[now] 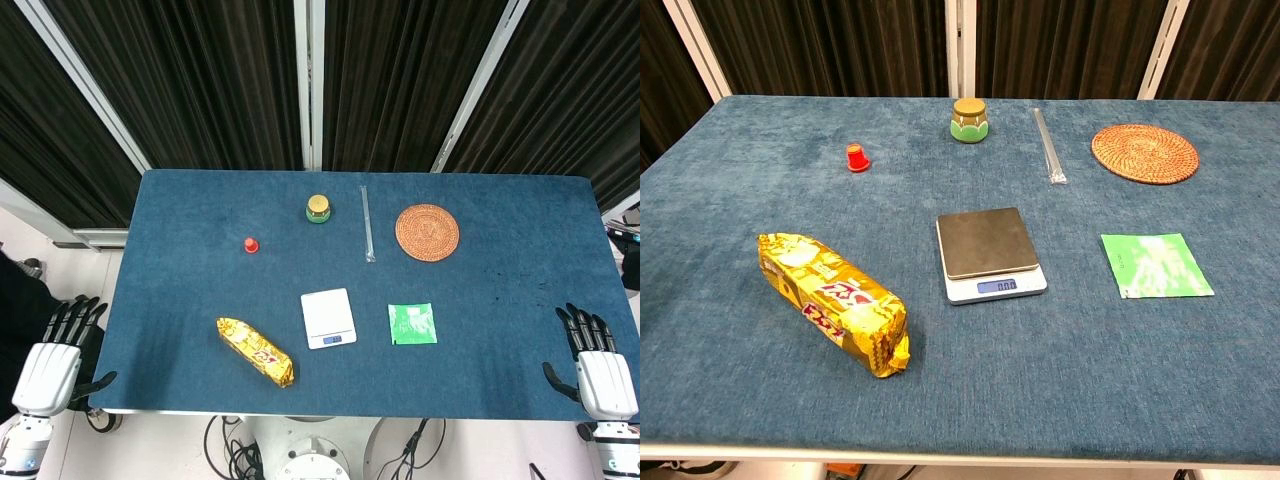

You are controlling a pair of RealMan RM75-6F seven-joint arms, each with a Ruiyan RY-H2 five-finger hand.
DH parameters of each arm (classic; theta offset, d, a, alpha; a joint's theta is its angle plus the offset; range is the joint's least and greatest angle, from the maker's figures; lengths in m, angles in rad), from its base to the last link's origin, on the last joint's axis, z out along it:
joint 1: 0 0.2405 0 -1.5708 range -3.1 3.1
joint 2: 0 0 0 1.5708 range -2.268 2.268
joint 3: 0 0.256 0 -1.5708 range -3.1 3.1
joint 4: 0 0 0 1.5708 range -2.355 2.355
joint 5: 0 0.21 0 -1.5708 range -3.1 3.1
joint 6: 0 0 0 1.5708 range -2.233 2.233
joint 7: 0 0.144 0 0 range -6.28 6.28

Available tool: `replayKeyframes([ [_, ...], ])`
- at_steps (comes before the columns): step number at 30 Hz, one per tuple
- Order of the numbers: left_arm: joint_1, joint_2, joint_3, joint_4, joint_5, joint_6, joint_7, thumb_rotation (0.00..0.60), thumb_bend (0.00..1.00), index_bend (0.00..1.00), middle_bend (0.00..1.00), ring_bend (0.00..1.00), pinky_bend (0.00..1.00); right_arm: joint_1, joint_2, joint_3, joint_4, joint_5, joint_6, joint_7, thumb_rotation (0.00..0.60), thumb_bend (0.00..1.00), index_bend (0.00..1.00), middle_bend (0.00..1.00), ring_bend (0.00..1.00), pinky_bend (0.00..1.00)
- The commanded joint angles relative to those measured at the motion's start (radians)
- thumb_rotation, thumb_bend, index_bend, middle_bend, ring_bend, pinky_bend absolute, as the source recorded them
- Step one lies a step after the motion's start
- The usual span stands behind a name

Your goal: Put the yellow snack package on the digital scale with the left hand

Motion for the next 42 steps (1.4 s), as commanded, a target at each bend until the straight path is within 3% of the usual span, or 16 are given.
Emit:
replayKeyframes([
  [1, 0.001, 0.001, 0.001, -0.003, 0.0, 0.0, 0.001, 0.6, 0.0, 0.0, 0.03, 0.0, 0.0, 0.0, 0.001, 0.0, 0.0, -0.001, 0.001, -0.001, 0.6, 0.23, 0.0, 0.0, 0.0, 0.0],
  [15, -0.037, 0.007, 0.028, -0.05, 0.096, -0.036, 0.066, 0.6, 0.0, 0.0, 0.03, 0.0, 0.0, 0.001, 0.008, 0.009, 0.003, -0.002, 0.009, 0.01, 0.6, 0.23, 0.0, 0.0, 0.0, 0.0],
  [26, -0.215, -0.088, 0.025, -0.108, 0.181, -0.284, 0.11, 0.6, 0.0, 0.0, 0.03, 0.0, 0.0, 0.007, 0.022, 0.02, 0.009, 0.018, -0.008, 0.016, 0.6, 0.23, 0.0, 0.0, 0.0, 0.0],
  [35, -0.345, -0.208, -0.006, -0.046, 0.126, -0.456, 0.047, 0.6, 0.0, 0.0, 0.03, 0.0, 0.0, 0.008, 0.046, 0.023, 0.002, 0.007, 0.004, 0.045, 0.6, 0.23, 0.0, 0.0, 0.0, 0.0],
  [42, -0.41, -0.28, -0.03, 0.018, 0.054, -0.553, 0.079, 0.6, 0.03, 0.0, 0.03, 0.0, 0.0, -0.001, 0.042, 0.021, 0.02, 0.012, 0.01, 0.064, 0.6, 0.23, 0.0, 0.0, 0.0, 0.0],
])
